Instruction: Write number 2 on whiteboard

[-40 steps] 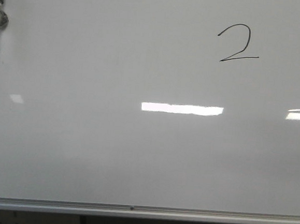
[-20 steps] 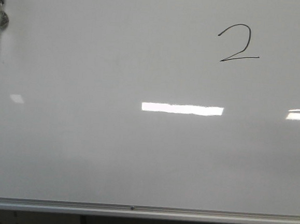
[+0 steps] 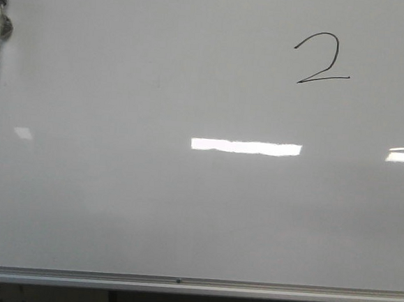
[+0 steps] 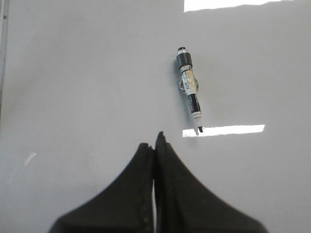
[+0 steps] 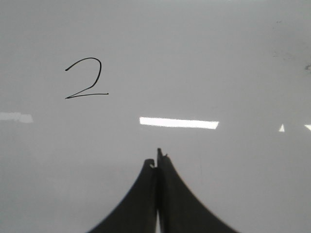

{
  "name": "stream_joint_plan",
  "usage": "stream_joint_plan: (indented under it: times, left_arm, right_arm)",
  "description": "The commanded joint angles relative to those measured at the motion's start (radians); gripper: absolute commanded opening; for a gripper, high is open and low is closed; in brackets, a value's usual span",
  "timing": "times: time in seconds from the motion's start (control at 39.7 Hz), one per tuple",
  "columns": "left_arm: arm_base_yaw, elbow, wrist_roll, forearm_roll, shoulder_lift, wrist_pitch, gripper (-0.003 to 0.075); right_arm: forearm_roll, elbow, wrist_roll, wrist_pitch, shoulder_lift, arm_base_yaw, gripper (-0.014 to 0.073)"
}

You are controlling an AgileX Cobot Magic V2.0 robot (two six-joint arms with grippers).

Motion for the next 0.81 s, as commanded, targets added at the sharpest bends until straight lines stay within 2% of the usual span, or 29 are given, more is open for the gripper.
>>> stream_joint_plan:
  times: [0.0,0.78]
  left_arm:
    - [-0.008,0.025,-0.007,-0.008,-0.022,-0.083,-0.002]
    - [-0.008,0.025,-0.007,-0.008,-0.022,-0.083,-0.002]
  right_arm:
    - [-0.013,0.0,-0.02,-0.078,-0.016,0.0,-0.0068]
    - [-0.012,0.0,-0.02,-0.073,-0.015,0.0,-0.0068]
